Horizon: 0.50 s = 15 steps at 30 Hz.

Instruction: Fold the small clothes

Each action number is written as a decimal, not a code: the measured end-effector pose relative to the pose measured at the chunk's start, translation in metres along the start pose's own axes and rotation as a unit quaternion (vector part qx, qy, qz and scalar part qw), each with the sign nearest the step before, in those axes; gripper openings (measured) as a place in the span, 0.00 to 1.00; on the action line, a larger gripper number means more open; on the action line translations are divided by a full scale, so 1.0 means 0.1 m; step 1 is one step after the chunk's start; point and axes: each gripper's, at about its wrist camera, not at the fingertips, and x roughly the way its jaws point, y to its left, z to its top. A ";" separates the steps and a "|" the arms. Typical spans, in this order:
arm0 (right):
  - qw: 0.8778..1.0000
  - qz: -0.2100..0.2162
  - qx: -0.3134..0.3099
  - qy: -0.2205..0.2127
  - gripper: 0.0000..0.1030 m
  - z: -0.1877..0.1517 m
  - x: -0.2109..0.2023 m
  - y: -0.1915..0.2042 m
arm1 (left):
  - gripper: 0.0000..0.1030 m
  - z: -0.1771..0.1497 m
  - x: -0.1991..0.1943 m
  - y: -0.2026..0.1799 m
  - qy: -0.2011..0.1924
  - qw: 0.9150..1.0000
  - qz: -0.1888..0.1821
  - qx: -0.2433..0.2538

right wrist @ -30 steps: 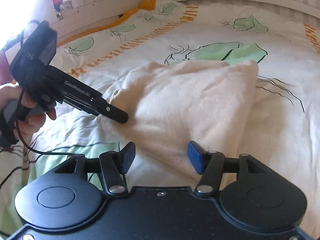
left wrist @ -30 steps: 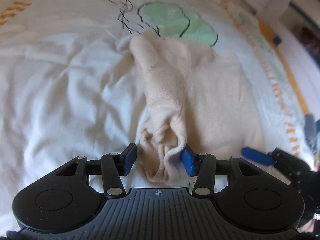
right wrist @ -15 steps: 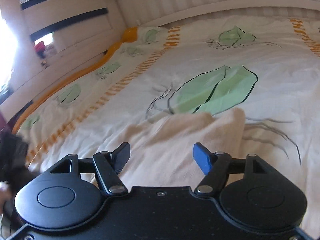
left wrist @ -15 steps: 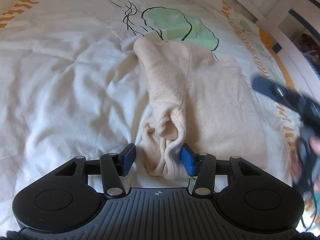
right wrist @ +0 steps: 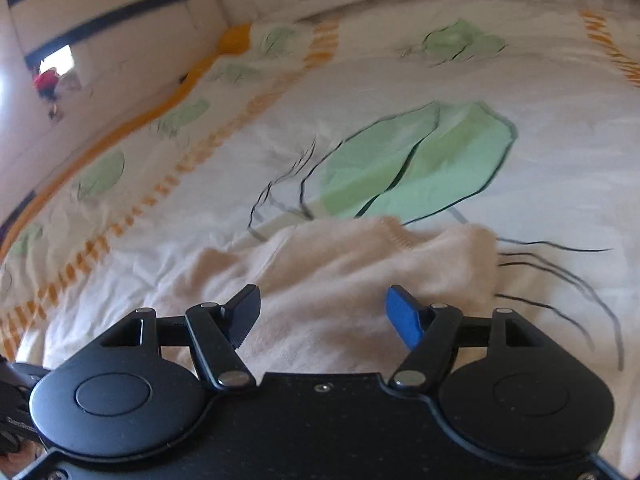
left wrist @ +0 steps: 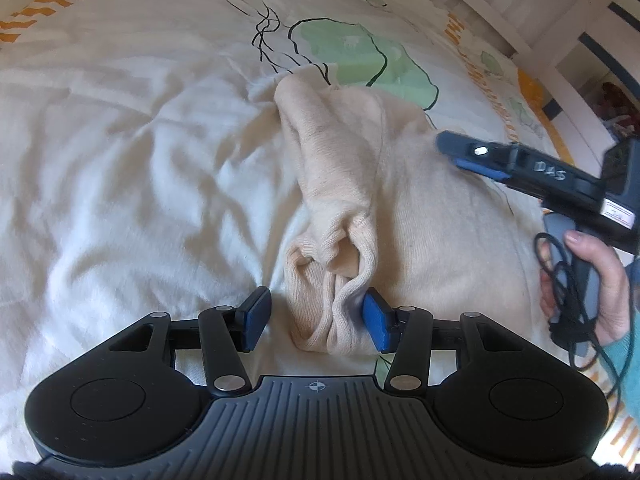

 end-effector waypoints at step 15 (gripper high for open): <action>0.996 -0.001 0.087 -0.036 0.82 0.02 -0.26 -0.38 | 0.68 -0.13 -0.09 -0.16 -0.027 0.999 -0.006 0.033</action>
